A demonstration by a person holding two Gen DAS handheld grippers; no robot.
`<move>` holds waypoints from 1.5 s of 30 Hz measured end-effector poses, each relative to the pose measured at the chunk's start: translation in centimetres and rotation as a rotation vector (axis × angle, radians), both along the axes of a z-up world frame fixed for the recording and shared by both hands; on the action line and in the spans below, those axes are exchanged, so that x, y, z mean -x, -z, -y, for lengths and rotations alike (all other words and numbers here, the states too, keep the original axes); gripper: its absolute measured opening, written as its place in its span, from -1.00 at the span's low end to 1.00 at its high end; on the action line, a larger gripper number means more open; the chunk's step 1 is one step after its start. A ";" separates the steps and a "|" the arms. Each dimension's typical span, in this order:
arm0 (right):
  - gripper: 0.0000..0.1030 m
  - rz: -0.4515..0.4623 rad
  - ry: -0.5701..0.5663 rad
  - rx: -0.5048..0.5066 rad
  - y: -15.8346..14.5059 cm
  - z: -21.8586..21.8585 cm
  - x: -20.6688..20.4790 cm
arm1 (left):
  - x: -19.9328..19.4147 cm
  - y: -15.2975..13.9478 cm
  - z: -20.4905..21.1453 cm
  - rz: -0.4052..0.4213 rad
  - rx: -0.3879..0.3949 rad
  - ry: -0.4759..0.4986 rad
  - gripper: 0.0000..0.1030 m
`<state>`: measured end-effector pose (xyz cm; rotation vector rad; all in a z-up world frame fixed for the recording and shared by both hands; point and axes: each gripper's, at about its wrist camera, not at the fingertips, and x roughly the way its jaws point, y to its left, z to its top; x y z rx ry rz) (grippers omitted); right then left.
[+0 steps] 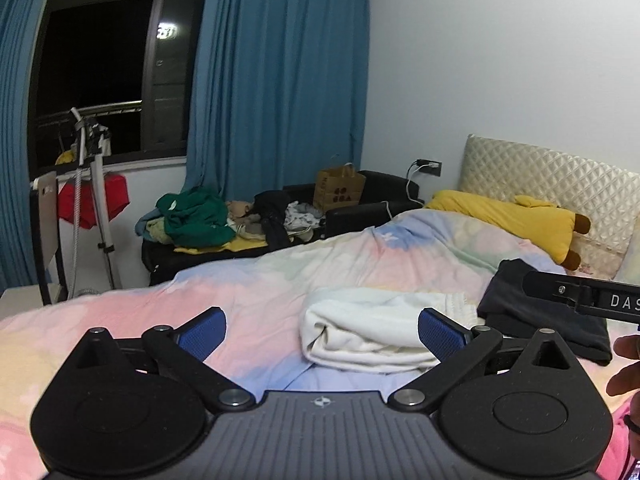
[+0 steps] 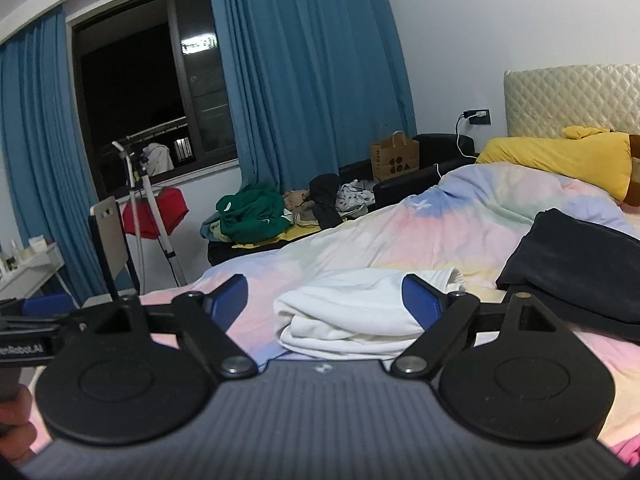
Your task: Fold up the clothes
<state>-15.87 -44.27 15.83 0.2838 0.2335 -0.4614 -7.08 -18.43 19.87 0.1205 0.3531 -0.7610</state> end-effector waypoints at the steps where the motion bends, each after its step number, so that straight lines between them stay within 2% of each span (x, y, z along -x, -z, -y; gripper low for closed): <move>1: 0.66 -0.005 0.003 0.008 0.3 -0.4 -0.1 | 0.1 0.5 -0.3 -0.004 0.002 -0.010 0.99; 11: 0.66 -0.069 0.059 0.059 4.3 -2.8 -1.7 | -0.6 3.9 -2.3 -0.026 -0.005 -0.056 0.99; 15: 0.66 -0.094 0.064 0.032 6.0 -2.8 -2.4 | -0.9 5.2 -2.8 -0.035 -0.010 -0.066 0.99; 17: 0.66 -0.107 0.076 0.048 6.8 -3.2 -2.7 | -1.1 5.8 -3.2 -0.057 0.003 -0.066 0.99; 23: 0.66 -0.141 0.089 0.043 8.9 -3.9 -3.2 | -1.0 6.7 -3.3 -0.054 -0.029 -0.061 0.99; 29: 0.66 -0.115 0.126 0.057 9.0 -4.2 -2.7 | -0.9 6.5 -3.7 -0.050 -0.019 -0.078 0.99; 37: 0.66 -0.145 0.133 0.136 8.9 -5.6 -3.1 | -0.5 6.5 -3.4 -0.021 -0.032 -0.089 0.99; 45: 0.66 -0.137 0.136 0.082 9.0 -4.7 -2.7 | -0.3 7.1 -2.9 -0.023 -0.049 -0.091 0.99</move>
